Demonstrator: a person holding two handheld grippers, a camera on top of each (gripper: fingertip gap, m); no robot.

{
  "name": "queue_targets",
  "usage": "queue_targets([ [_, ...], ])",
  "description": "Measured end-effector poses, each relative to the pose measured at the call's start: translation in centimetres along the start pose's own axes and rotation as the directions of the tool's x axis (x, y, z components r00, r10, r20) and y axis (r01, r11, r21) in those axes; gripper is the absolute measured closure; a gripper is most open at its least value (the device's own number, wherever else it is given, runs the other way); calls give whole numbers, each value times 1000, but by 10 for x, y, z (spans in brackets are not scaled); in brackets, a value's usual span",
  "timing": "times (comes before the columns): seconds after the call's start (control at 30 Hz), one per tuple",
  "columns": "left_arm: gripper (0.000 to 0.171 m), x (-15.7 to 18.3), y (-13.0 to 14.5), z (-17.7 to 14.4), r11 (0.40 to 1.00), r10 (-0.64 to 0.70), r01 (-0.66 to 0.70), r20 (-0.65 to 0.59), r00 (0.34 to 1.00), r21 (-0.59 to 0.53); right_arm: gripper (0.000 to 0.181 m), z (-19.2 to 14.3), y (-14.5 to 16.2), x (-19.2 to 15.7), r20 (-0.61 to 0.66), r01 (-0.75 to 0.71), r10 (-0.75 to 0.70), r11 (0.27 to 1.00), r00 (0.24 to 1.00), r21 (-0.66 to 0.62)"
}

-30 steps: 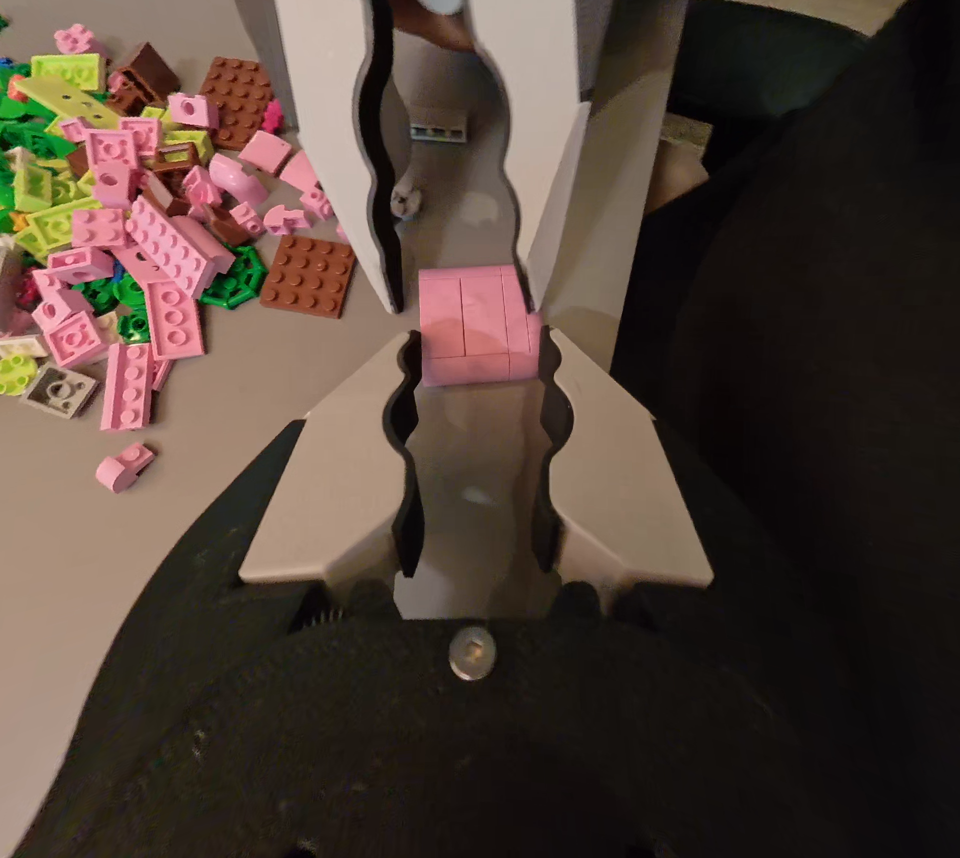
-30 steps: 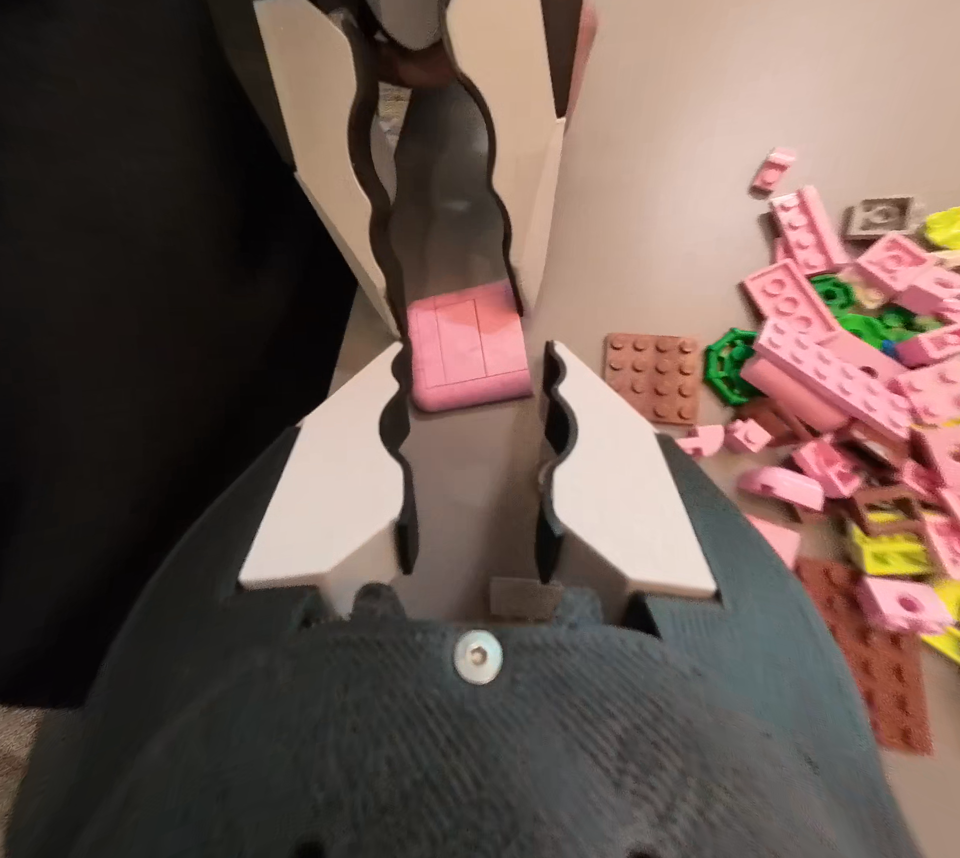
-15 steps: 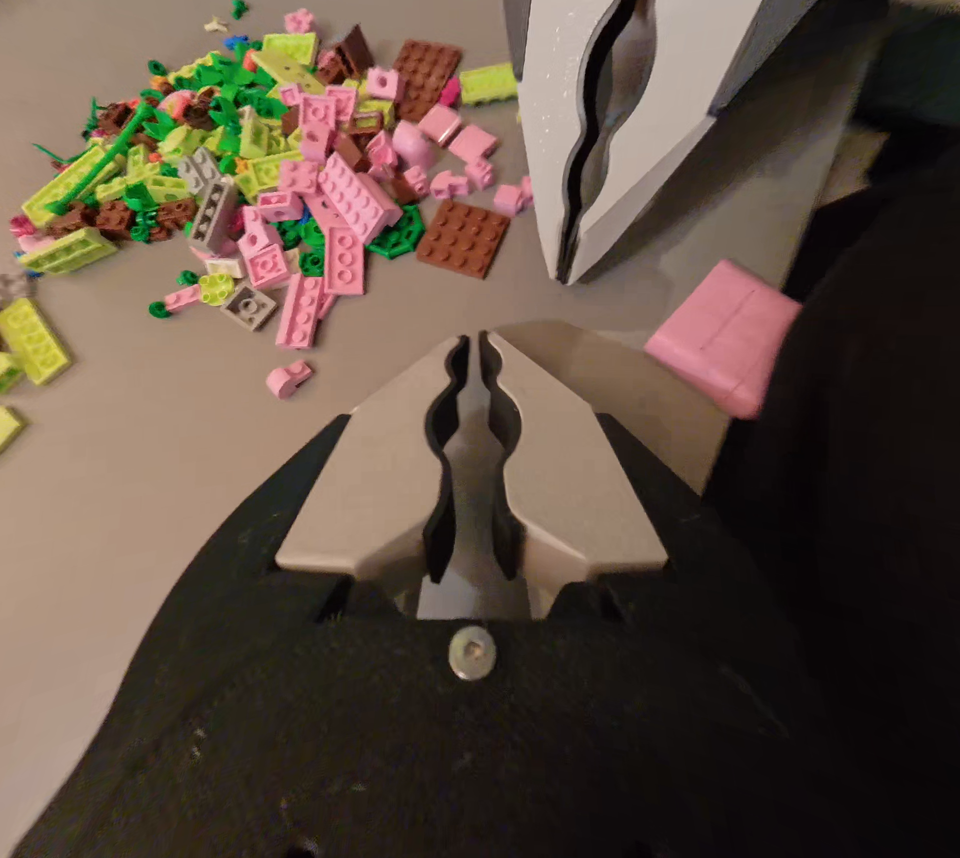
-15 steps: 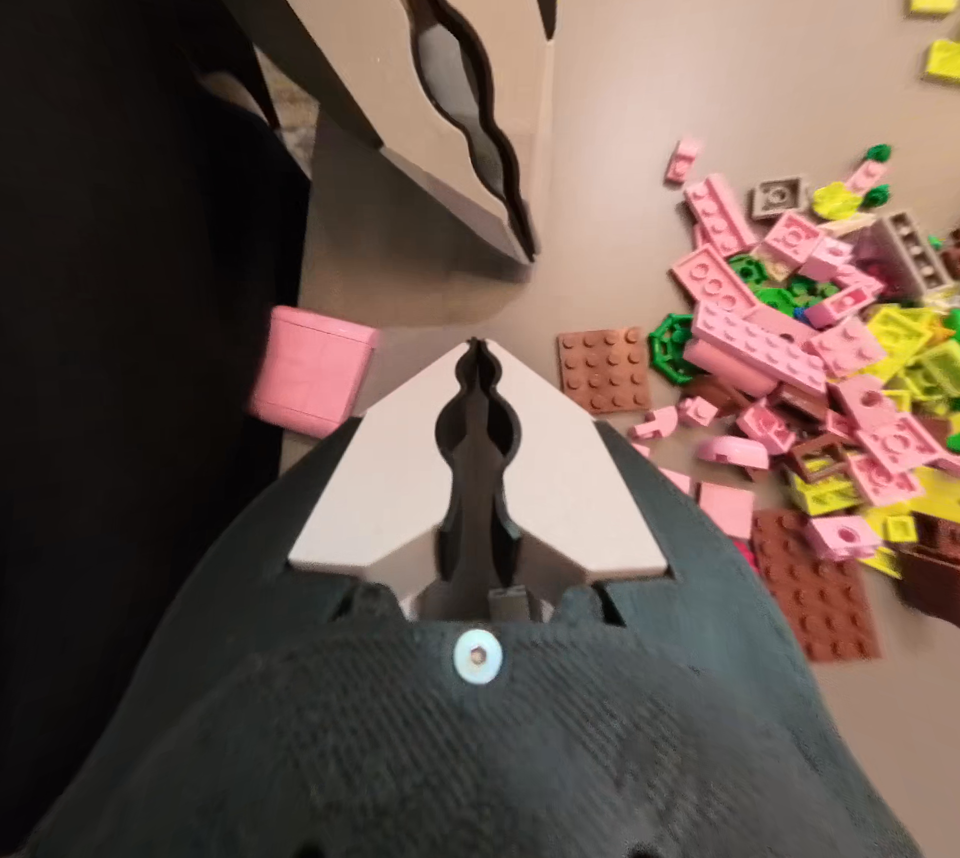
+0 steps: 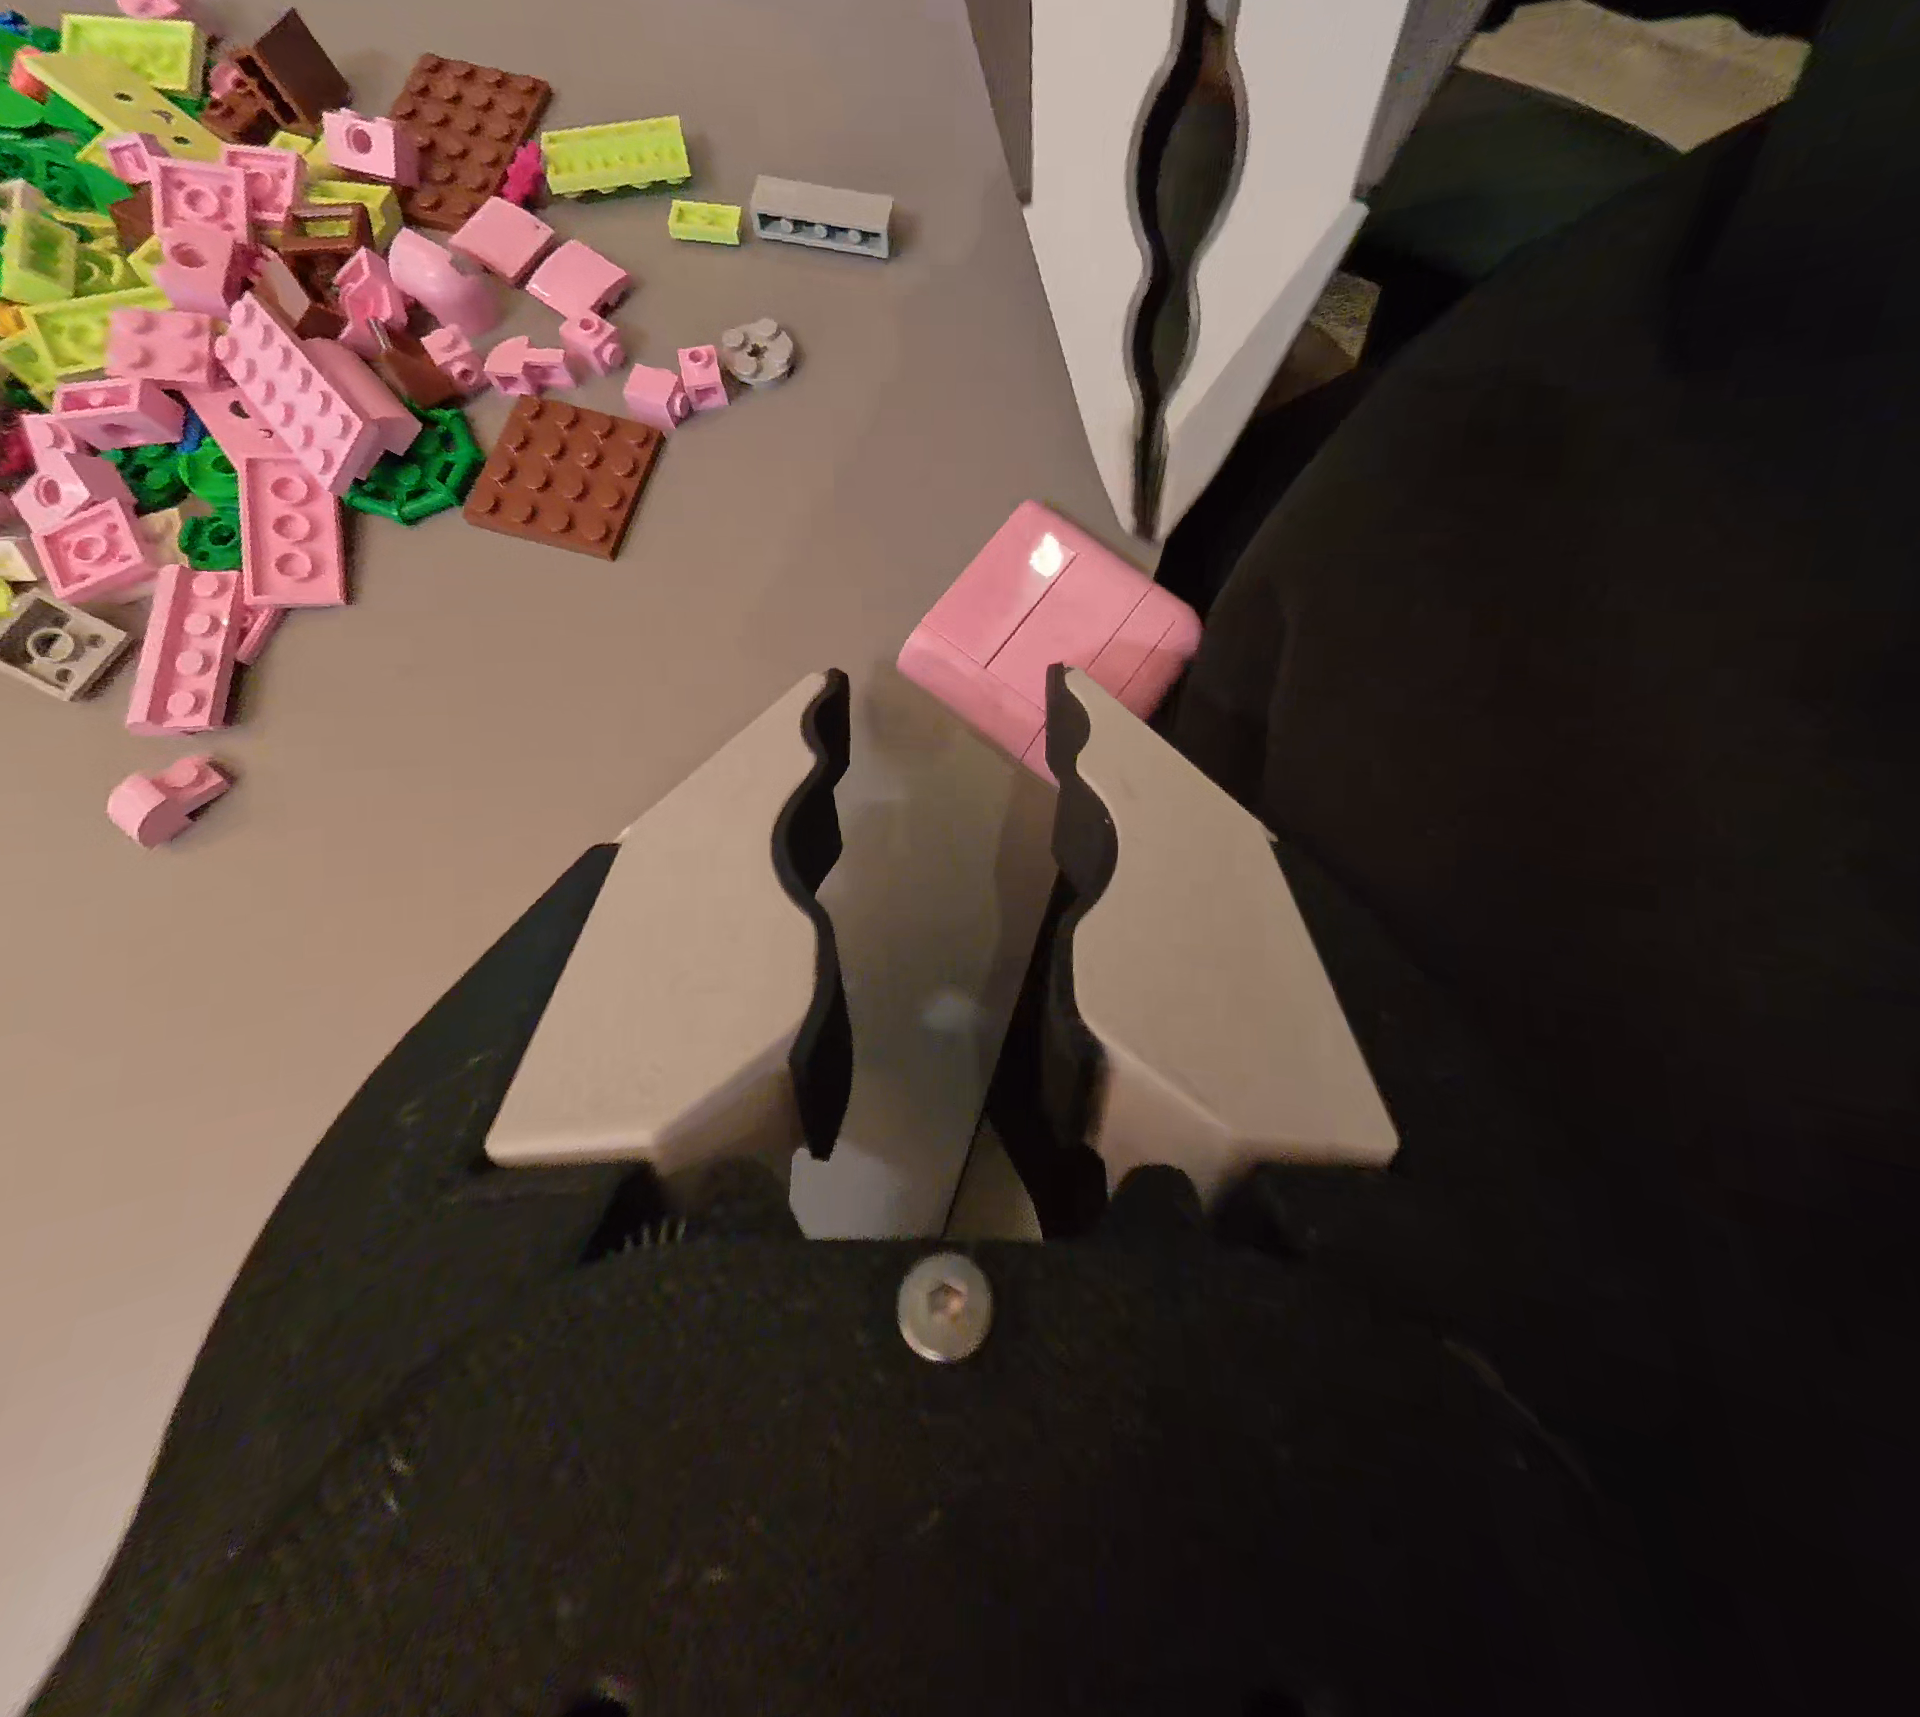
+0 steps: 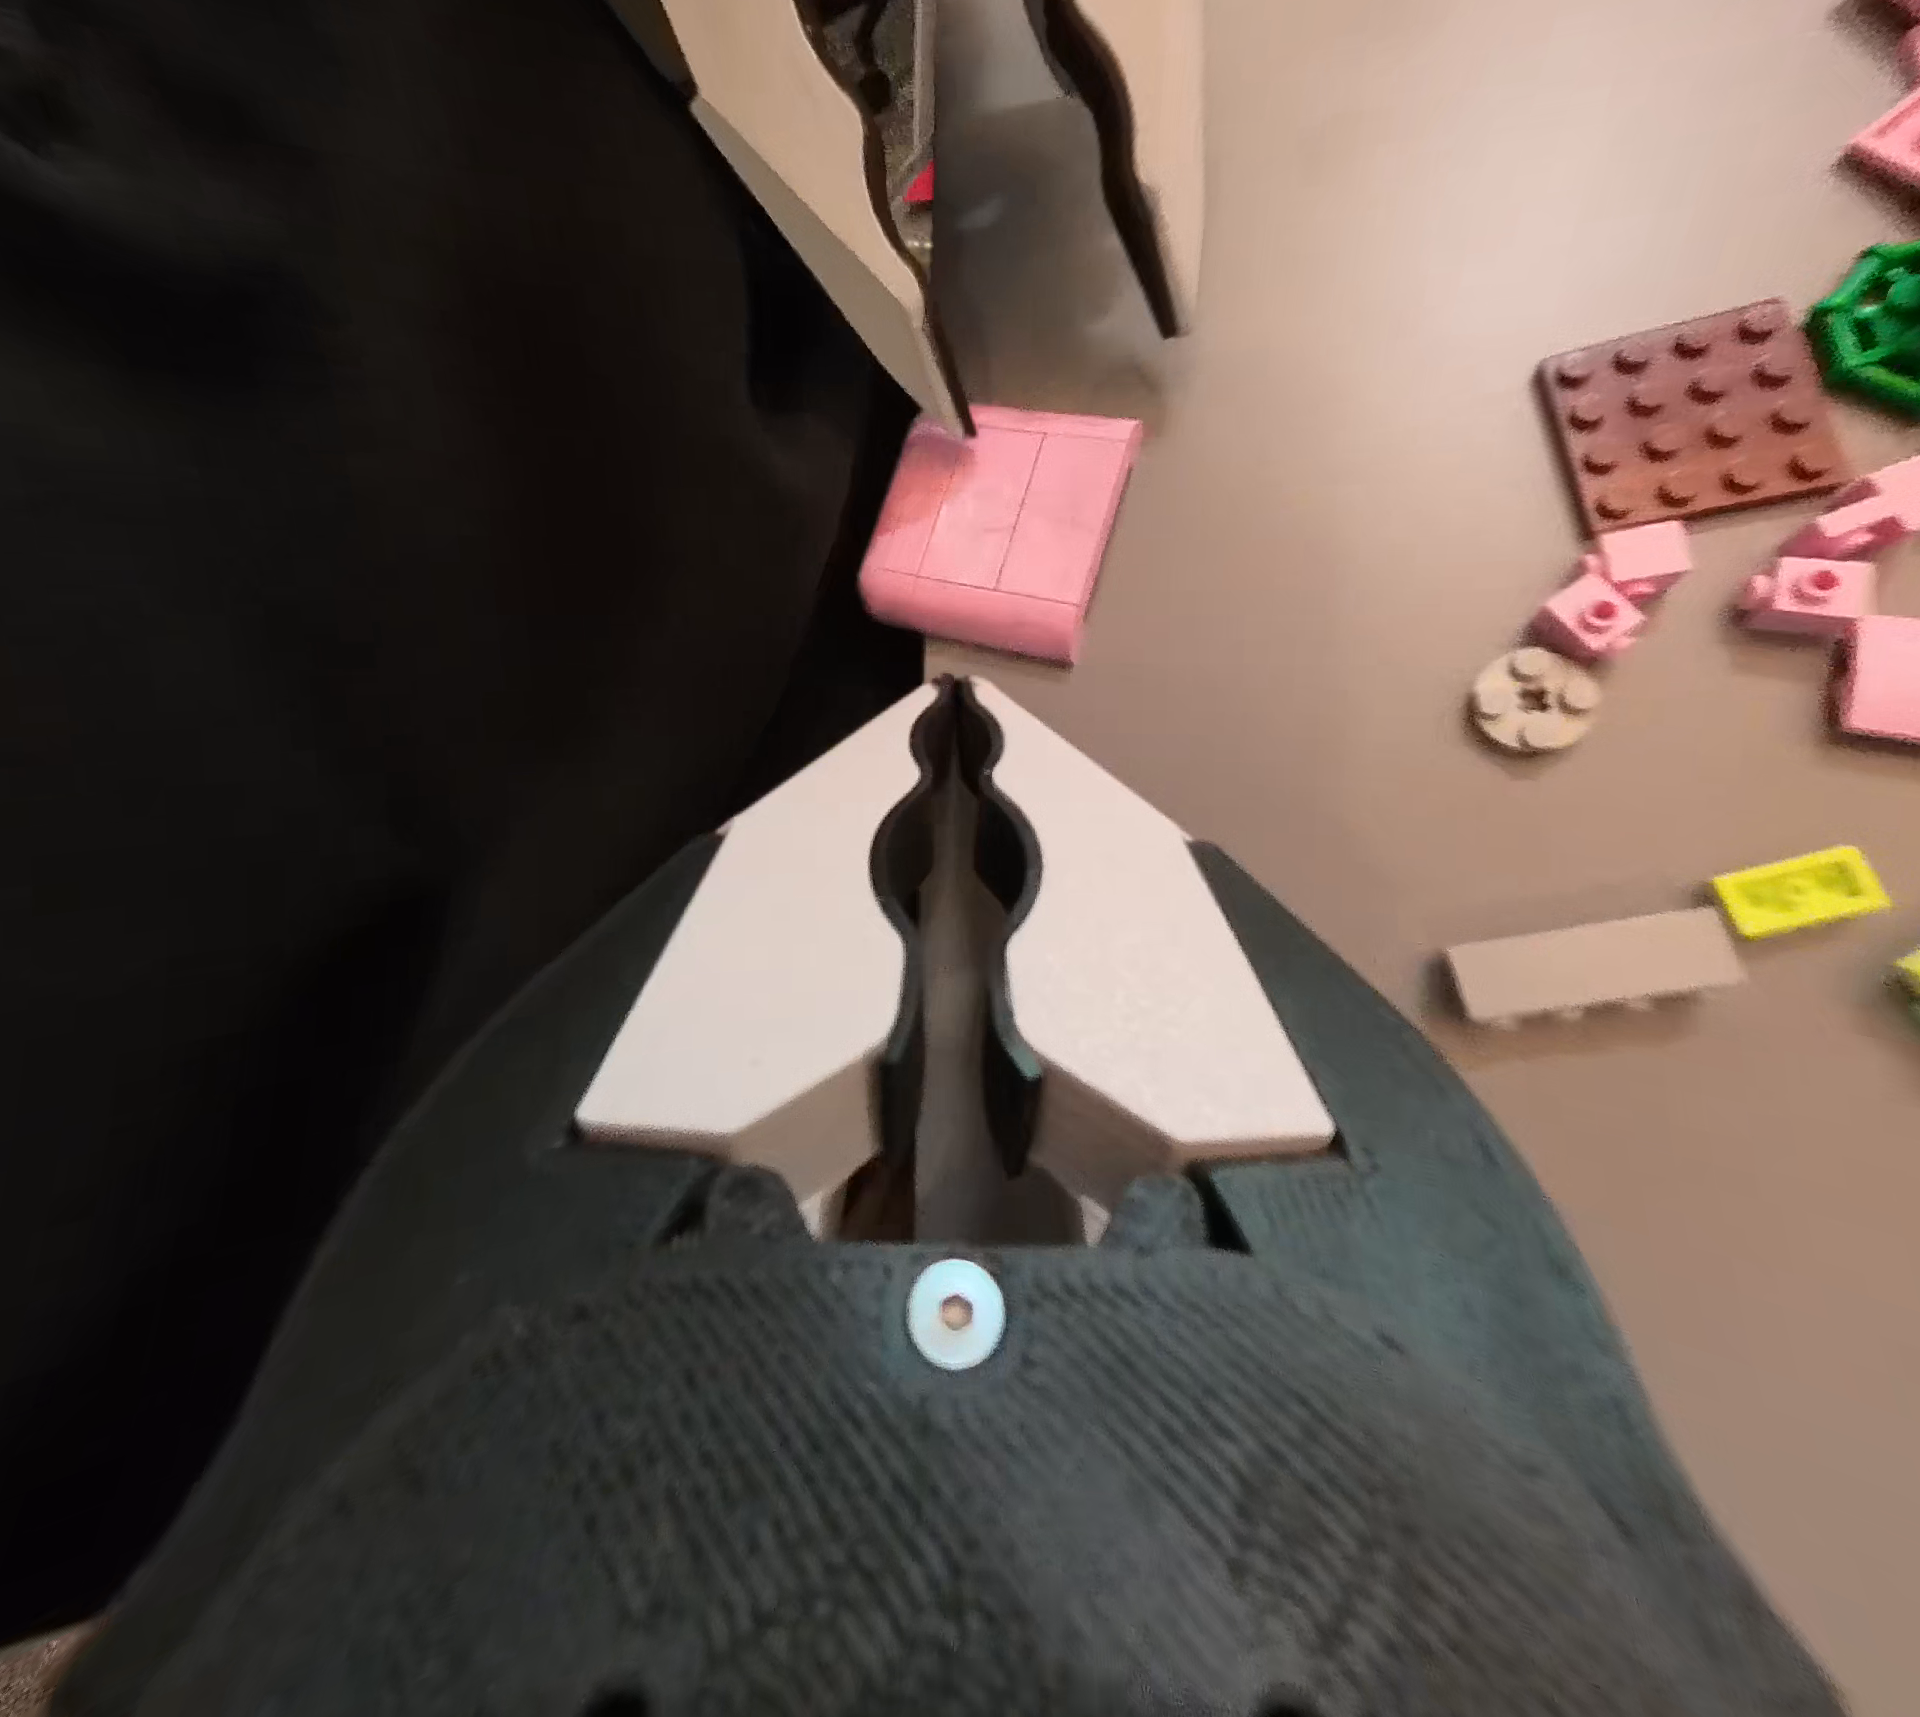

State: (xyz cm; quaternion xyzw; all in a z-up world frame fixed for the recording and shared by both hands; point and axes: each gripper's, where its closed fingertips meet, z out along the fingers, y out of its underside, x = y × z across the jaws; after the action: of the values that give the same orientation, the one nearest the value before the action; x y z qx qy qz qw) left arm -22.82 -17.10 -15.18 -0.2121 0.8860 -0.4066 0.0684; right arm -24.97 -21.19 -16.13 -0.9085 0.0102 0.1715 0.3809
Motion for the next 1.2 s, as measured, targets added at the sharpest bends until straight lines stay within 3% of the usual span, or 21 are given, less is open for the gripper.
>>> queue_targets([
  [0.07,135,-2,1,0,1000,-7,7,33,999,-10,181,7,-5,-3,-5,-3,3,1000,1000,24],
  [0.23,113,-17,3,-16,996,-90,88,136,987,19,181,19,-38,17,-214,3,25,992,977,127],
  [0.4,93,-12,10,-24,983,-182,179,179,967,32,181,28,-42,12,-221,17,8,994,975,110],
  [0.53,95,-3,21,-18,982,-185,191,217,958,-4,181,30,-32,5,-156,-47,61,995,986,89],
  [0.73,92,-18,28,-24,973,-222,230,273,936,2,181,48,-64,6,-102,-100,118,982,988,160],
  [0.93,97,-21,25,-25,972,-233,231,293,927,41,176,34,-66,28,-155,-111,137,980,978,167],
  [1.03,96,-22,29,-13,984,-162,176,354,921,-7,170,27,-61,37,-170,-135,165,975,972,174],
  [1.07,106,-21,25,-13,987,-153,160,359,921,11,170,26,-60,40,-177,-138,170,974,969,180],
  [1.2,120,-32,28,-21,992,-111,128,412,905,-14,166,25,-59,42,-163,-160,193,968,968,192],
])
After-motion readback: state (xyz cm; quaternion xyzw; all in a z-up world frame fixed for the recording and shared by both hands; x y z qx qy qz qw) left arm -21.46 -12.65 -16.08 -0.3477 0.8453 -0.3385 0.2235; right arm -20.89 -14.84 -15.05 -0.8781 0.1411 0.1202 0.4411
